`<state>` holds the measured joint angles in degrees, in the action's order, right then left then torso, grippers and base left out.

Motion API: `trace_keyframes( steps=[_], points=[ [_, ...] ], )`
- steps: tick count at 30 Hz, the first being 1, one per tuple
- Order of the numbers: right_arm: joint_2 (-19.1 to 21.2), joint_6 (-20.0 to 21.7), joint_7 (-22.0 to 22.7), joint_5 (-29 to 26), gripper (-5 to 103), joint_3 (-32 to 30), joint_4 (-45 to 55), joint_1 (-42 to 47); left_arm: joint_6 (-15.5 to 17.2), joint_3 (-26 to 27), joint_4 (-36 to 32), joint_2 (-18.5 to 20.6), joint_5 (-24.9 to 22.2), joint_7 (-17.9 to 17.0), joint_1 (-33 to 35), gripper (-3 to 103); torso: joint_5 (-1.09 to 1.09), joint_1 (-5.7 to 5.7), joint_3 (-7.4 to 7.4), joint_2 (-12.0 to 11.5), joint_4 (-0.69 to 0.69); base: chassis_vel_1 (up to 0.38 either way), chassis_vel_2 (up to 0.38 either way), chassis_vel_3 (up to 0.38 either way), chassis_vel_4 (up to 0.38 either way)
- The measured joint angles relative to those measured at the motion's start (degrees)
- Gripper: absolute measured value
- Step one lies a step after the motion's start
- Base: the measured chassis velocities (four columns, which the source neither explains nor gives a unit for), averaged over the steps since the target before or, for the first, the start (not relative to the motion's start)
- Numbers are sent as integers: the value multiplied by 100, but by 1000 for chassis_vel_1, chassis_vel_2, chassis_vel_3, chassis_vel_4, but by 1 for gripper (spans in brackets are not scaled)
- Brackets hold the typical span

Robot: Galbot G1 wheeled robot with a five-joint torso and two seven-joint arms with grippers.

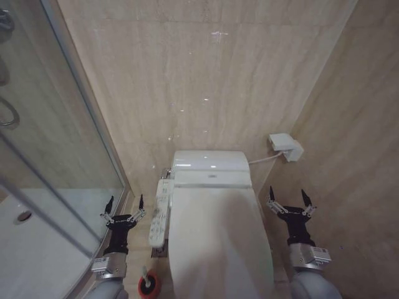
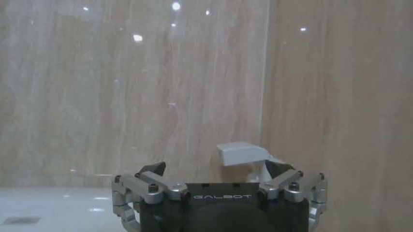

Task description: Open the toilet lid, clean the toilet bowl with a toilet brush, close the toilet lid, and flush.

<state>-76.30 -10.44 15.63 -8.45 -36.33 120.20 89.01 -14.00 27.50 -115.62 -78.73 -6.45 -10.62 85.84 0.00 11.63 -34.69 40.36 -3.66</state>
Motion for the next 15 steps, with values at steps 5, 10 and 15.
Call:
trace_keyframes(
  steps=[5,10,15],
  points=[
    [0,0,0,0,100,0,0,-2,-83,-95,111,-80,115,69,-63,100,0,5,-2,-2,-1,-101,95,98,-70],
    [0,0,0,0,100,0,0,2,-98,-105,122,-86,136,96,-67,100,0,-5,2,2,-2,0,0,0,0],
    [0,0,0,0,100,0,0,2,-101,-55,139,-46,133,99,-79,100,0,-3,1,1,-2,-34,26,38,-36]
  ],
)
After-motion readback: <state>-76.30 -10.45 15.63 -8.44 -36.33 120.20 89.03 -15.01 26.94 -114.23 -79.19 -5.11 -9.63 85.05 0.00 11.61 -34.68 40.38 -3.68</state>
